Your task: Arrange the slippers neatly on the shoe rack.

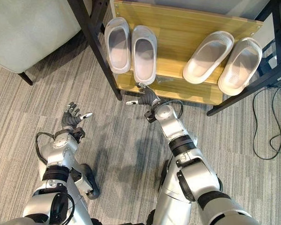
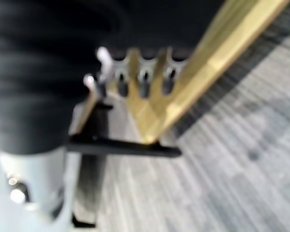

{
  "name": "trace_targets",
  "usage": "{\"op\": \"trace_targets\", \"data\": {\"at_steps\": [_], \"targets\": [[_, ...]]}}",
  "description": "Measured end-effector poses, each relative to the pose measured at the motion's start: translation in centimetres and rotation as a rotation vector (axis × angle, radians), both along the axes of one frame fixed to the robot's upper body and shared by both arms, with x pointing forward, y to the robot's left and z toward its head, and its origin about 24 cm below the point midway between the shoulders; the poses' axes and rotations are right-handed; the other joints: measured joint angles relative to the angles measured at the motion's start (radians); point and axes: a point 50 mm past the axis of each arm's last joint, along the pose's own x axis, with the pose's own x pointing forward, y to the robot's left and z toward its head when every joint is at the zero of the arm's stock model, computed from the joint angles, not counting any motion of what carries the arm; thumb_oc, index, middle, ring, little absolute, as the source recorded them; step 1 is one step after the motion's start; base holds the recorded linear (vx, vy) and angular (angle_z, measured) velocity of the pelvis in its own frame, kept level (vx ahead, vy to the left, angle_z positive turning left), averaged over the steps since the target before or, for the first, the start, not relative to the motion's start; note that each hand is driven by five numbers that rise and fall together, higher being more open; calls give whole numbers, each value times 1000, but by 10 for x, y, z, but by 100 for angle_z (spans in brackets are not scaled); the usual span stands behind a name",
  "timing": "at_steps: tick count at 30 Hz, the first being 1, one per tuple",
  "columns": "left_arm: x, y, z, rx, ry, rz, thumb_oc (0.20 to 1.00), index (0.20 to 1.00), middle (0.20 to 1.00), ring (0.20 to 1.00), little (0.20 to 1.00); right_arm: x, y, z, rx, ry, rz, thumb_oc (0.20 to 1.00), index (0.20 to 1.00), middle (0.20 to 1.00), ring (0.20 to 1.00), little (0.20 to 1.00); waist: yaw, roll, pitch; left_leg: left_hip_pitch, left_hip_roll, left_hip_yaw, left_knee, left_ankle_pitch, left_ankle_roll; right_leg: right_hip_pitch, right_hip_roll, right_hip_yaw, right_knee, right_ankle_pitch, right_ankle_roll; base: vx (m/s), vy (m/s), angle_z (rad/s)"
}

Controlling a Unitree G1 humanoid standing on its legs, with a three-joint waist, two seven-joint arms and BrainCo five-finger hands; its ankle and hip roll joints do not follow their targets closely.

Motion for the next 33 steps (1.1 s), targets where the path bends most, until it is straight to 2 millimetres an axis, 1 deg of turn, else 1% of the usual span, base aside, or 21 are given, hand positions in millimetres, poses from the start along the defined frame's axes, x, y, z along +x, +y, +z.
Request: {"op": "trace_targets", "data": {"at_steps": [2,4,7,8,12,15,18,22,26,29,33], "targets": [[1,-4,-1,0,7,-26,1000,1000,1000,1000,1000,3,-4,-7,-20,40,-4,1000,1000,1000,1000,1000,7,3,-2,0,-2,1,-1,1,1,0,-4,1,0,0,0,17,-8,5],[1,-8,-2,-11,15,-34,1000,1000,1000,1000,1000,3,-6,-8,-25,41,-2,1000,1000,1000,1000,1000,12,5,-4,0,-3,3,-1,2,1,0,-10,3,0,0,0,14,-14,6],[1,-11,-4,-19,20,-44,1000,1000,1000,1000,1000,3,-4,-8,-12,38,21,1000,1000,1000,1000,1000,14,5,-4,0,-7,6,-1,3,4,1,-14,6,1,0,0,17,-16,4],[1,-11,-4,-19,20,-47,1000,1000,1000,1000,1000,4,-1,-7,-47,45,42,1000,1000,1000,1000,1000,14,6,-4,0,-10,7,-2,3,5,1,-15,7,1,0,0,14,-17,5],[1,-14,-4,-22,20,-65,1000,1000,1000,1000,1000,6,1,-3,-90,38,69,1000,1000,1000,1000,1000,14,6,-7,0,-18,11,-5,7,7,1,-28,10,2,-1,-3,14,-7,6],[1,-17,-12,-23,52,-75,1000,1000,1000,1000,1000,9,5,4,-104,25,77,1000,1000,1000,1000,1000,17,7,-24,-3,-19,11,-7,9,7,0,-30,10,2,-2,-3,5,0,1],[0,-20,-14,-19,61,-91,1000,1000,1000,1000,1000,13,5,14,-130,3,78,1000,1000,1000,1000,1000,17,6,-36,-3,-19,11,-7,9,8,-1,-31,11,2,-2,-4,0,0,0],[-2,-19,-18,-19,71,-89,1000,1000,1000,1000,1000,14,5,13,-136,11,78,1000,1000,1000,1000,1000,17,7,-52,-3,-20,12,-8,9,7,-2,-31,11,1,-2,-4,0,0,0],[-5,-22,-24,-14,100,-119,1000,1000,1000,1000,1000,19,-5,9,-193,84,68,1000,1000,1000,1000,1000,20,7,-53,-5,-25,12,-9,11,9,-4,-33,13,2,-2,-5,5,-3,1],[-4,-25,-24,-5,104,-147,1000,1000,1000,1000,1000,20,-12,11,-188,97,64,1000,1000,1000,1000,1000,27,7,-53,-6,-27,14,-9,12,8,-7,-35,14,4,-3,-6,0,0,0],[-3,-30,-24,5,117,-172,1000,1000,1000,1000,1000,21,-19,4,-205,142,56,1000,1000,1000,1000,1000,40,7,-53,-6,-36,12,-9,15,6,-11,-45,15,12,-8,-16,8,-11,5]]}}
